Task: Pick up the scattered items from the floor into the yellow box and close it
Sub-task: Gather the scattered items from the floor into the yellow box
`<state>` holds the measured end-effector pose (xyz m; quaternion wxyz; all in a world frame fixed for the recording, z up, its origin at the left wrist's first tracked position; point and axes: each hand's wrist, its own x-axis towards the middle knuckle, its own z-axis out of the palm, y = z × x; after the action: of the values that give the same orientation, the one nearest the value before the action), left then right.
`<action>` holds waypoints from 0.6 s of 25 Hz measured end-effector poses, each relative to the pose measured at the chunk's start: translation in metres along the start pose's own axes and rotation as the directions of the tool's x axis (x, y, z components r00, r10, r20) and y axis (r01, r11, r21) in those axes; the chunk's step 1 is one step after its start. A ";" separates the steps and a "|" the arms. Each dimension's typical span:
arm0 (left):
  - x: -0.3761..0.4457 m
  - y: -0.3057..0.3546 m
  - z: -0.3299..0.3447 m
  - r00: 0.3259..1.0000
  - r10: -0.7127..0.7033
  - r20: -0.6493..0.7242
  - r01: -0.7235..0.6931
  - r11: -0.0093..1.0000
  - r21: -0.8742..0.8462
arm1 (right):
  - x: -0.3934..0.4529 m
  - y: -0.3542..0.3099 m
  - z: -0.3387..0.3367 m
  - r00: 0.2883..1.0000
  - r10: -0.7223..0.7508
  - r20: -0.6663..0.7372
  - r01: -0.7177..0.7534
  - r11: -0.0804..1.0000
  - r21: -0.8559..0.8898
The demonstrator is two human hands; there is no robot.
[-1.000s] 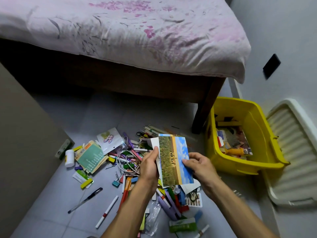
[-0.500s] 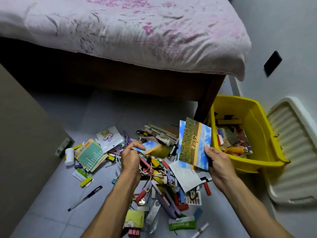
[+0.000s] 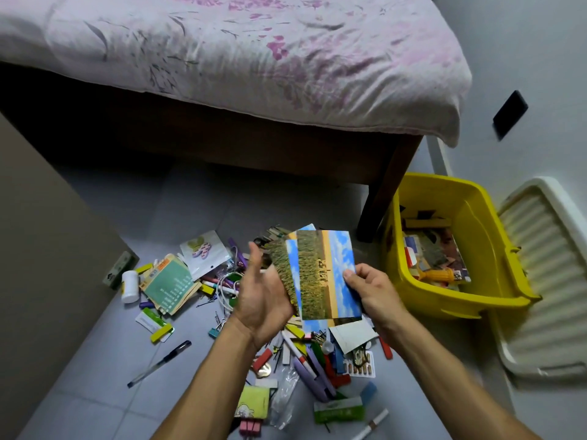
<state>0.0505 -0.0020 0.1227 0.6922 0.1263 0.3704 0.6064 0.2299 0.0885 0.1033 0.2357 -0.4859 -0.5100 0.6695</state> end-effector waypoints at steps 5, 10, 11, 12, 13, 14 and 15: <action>0.015 -0.034 -0.004 0.885 0.084 -0.458 0.021 0.975 0.221 | 0.003 0.009 0.004 0.962 -0.061 -0.265 0.061 0.998 -0.010; 0.023 -0.030 -0.014 0.817 0.120 -0.563 0.017 0.973 0.232 | 0.004 0.007 -0.020 0.964 -0.006 -0.267 0.030 0.996 0.087; 0.025 -0.033 -0.012 0.824 0.103 -0.557 0.025 0.976 0.217 | 0.002 0.010 -0.018 0.981 0.010 -0.192 0.001 0.998 0.057; 0.026 -0.038 -0.011 0.836 0.077 -0.543 0.039 0.979 0.199 | 0.001 0.014 -0.013 0.991 0.014 -0.130 -0.012 1.000 0.016; 0.027 -0.046 -0.009 0.851 0.036 -0.523 0.082 0.976 0.201 | 0.000 0.021 -0.007 0.996 0.008 -0.093 -0.012 0.999 -0.043; 0.028 -0.056 -0.011 0.858 0.013 -0.514 0.138 0.957 0.254 | 0.001 0.030 -0.002 0.997 0.000 -0.077 -0.009 0.993 -0.121; 0.028 -0.066 -0.015 0.838 0.021 -0.545 0.191 0.924 0.330 | 0.002 0.042 0.003 0.998 -0.003 -0.067 -0.011 0.977 -0.215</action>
<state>0.0892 0.0047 0.0614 0.5500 0.0625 0.6629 0.5042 0.2342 0.0734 0.0641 0.1972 -0.5317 -0.5702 0.5944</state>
